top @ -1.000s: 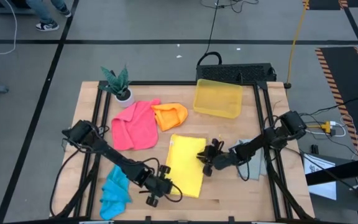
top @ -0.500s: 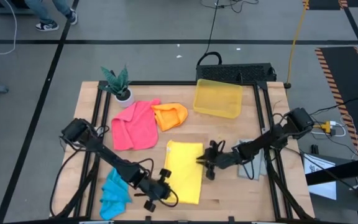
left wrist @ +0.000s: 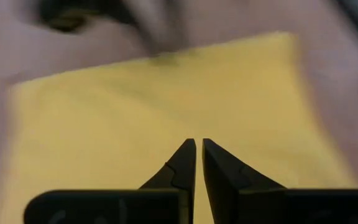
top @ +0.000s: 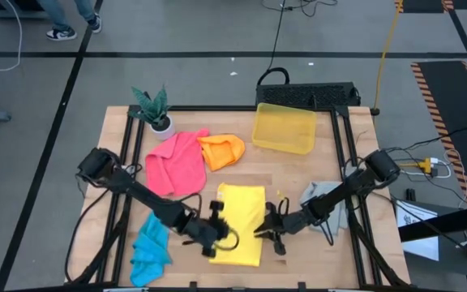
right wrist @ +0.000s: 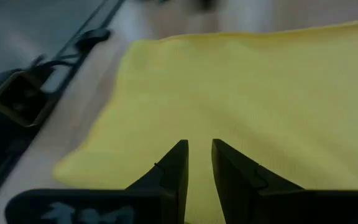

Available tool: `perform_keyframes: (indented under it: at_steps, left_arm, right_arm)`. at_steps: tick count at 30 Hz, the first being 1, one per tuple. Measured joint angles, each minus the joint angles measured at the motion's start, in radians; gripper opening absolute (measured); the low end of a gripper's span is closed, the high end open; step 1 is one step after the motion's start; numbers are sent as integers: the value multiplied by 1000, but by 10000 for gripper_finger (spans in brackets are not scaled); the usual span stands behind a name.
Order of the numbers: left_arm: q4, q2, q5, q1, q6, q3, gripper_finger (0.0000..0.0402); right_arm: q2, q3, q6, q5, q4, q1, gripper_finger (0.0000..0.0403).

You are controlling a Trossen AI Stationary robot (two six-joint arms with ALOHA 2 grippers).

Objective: Fold microfiber towels
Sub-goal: Fold the yellow kitchen towel

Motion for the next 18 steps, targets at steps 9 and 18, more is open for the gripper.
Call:
perform_keyframes:
  at_steps: [9,18]
  left_arm:
    - [-130,80,-25,172,-40,-4,33]
    - [-129,123,-103,253,-49,-33,33]
  right_arm:
    - [124,163,-29,-163,-33,21,61]
    - [107,187,-6,-207,-239,41,61]
